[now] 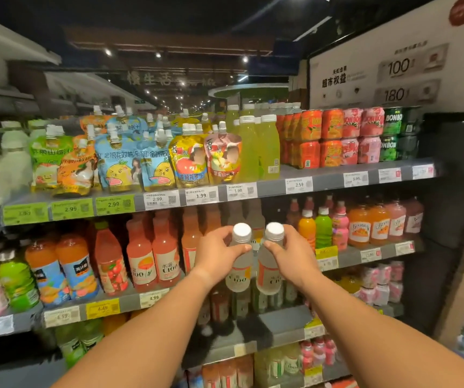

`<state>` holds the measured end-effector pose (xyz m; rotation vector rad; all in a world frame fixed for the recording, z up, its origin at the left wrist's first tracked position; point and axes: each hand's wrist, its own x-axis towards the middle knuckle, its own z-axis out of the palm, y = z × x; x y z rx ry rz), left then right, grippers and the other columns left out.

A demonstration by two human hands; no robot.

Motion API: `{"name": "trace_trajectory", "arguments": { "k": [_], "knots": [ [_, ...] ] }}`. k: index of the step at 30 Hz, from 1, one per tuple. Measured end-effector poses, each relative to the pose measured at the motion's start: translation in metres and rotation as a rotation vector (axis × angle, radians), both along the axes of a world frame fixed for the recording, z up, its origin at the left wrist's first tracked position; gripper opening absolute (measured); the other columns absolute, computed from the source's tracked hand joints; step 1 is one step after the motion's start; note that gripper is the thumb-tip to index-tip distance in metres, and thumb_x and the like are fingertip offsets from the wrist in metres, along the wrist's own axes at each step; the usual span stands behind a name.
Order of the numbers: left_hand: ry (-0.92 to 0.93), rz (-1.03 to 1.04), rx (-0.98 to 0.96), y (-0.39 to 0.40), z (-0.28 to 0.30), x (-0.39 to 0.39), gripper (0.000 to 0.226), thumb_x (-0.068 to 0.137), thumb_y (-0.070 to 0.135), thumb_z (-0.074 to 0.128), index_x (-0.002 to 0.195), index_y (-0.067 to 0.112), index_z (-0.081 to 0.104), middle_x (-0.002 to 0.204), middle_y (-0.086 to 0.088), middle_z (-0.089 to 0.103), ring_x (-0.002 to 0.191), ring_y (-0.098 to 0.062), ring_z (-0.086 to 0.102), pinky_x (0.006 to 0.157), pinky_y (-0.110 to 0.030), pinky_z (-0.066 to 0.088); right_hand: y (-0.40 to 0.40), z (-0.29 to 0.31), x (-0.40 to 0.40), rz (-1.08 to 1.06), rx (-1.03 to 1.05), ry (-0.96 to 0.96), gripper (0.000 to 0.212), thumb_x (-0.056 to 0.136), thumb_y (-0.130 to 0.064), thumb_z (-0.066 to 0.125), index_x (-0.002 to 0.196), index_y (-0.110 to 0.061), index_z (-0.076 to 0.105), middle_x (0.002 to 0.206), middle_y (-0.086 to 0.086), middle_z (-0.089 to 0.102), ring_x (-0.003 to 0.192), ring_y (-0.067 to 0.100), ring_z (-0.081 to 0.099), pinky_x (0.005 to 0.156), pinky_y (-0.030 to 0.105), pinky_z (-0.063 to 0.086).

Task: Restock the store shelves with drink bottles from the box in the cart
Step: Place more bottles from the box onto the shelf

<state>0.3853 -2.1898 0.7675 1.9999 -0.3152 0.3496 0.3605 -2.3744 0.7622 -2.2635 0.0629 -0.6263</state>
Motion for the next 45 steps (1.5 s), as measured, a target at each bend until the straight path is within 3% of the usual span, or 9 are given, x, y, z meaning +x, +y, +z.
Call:
{"name": "trace_trajectory", "arguments": {
  "k": [11, 17, 20, 24, 29, 34, 37, 41, 45],
  "knots": [
    [-0.024, 0.287, 0.010, -0.066, -0.001, 0.074, 0.054, 0.068, 0.043, 0.082, 0.118, 0.032, 0.066, 0.111, 0.014, 0.069, 0.102, -0.007, 0.062, 0.092, -0.033, 0.051, -0.057, 0.003, 0.101, 0.177, 0.006, -0.078, 0.041, 0.086, -0.036, 0.066, 0.124, -0.031, 0.050, 0.118, -0.006, 0.063, 0.107, 0.018, 0.058, 0.085, 0.030, 0.045],
    [0.026, 0.397, 0.060, -0.075, -0.012, 0.092, 0.044, 0.072, 0.040, 0.081, 0.113, 0.026, 0.069, 0.103, 0.012, 0.070, 0.091, -0.006, 0.060, 0.076, -0.019, 0.043, -0.057, -0.012, 0.135, 0.256, -0.018, -0.022, 0.039, 0.086, -0.040, 0.064, 0.121, -0.028, 0.051, 0.115, -0.004, 0.063, 0.105, 0.019, 0.059, 0.088, 0.037, 0.049],
    [0.065, 0.459, 0.107, -0.076, -0.012, 0.101, 0.031, 0.074, 0.044, 0.078, 0.095, 0.025, 0.065, 0.091, 0.011, 0.066, 0.083, -0.010, 0.058, 0.058, -0.012, 0.032, -0.053, -0.016, 0.151, 0.248, -0.050, 0.018, 0.036, 0.087, -0.044, 0.061, 0.113, -0.019, 0.053, 0.107, 0.001, 0.063, 0.098, 0.021, 0.059, 0.081, 0.037, 0.050],
    [0.157, 0.509, 0.152, -0.080, -0.004, 0.117, 0.052, 0.076, 0.045, 0.077, 0.110, 0.008, 0.064, 0.103, -0.008, 0.067, 0.104, -0.027, 0.062, 0.075, -0.024, 0.042, -0.048, -0.006, 0.176, 0.194, -0.077, 0.144, 0.040, 0.087, -0.048, 0.061, 0.098, -0.009, 0.059, 0.097, 0.008, 0.064, 0.090, 0.027, 0.060, 0.074, 0.034, 0.048],
    [0.266, 0.554, 0.195, -0.079, -0.010, 0.130, 0.037, 0.077, 0.041, 0.078, 0.082, 0.015, 0.053, 0.081, 0.000, 0.055, 0.081, -0.022, 0.057, 0.066, -0.026, 0.039, -0.043, -0.009, 0.192, 0.186, -0.072, 0.229, 0.039, 0.086, -0.048, 0.064, 0.077, -0.010, 0.059, 0.081, 0.007, 0.063, 0.072, 0.023, 0.058, 0.063, 0.031, 0.046],
    [0.245, 0.571, 0.139, -0.078, -0.024, 0.131, 0.056, 0.079, 0.043, 0.075, 0.118, 0.006, 0.059, 0.093, -0.002, 0.063, 0.083, -0.019, 0.055, 0.070, -0.026, 0.039, -0.041, -0.020, 0.189, 0.195, -0.078, 0.204, 0.040, 0.083, -0.049, 0.066, 0.091, -0.011, 0.060, 0.086, 0.004, 0.062, 0.078, 0.021, 0.060, 0.069, 0.035, 0.052],
    [0.248, 0.573, 0.127, -0.080, -0.025, 0.128, 0.065, 0.081, 0.044, 0.073, 0.131, 0.007, 0.053, 0.111, -0.007, 0.067, 0.102, -0.025, 0.061, 0.074, -0.025, 0.039, -0.039, -0.024, 0.185, 0.181, -0.071, 0.185, 0.038, 0.084, -0.048, 0.065, 0.092, -0.012, 0.057, 0.087, 0.003, 0.060, 0.078, 0.018, 0.059, 0.066, 0.033, 0.052],
    [0.248, 0.563, 0.127, -0.084, -0.026, 0.124, 0.060, 0.087, 0.042, 0.067, 0.134, 0.008, 0.050, 0.127, -0.010, 0.061, 0.115, -0.027, 0.057, 0.078, -0.024, 0.035, -0.036, -0.026, 0.181, 0.148, -0.107, 0.146, 0.039, 0.086, -0.050, 0.062, 0.095, -0.012, 0.057, 0.092, 0.004, 0.059, 0.079, 0.017, 0.056, 0.063, 0.029, 0.046],
    [0.251, 0.521, 0.216, -0.087, -0.023, 0.122, 0.043, 0.091, 0.038, 0.061, 0.122, 0.009, 0.052, 0.119, -0.011, 0.062, 0.105, -0.026, 0.059, 0.075, -0.027, 0.039, -0.036, -0.028, 0.181, 0.170, -0.134, 0.174, 0.042, 0.086, -0.051, 0.060, 0.101, -0.012, 0.057, 0.098, 0.005, 0.061, 0.081, 0.017, 0.059, 0.067, 0.031, 0.052]
  ]
}}
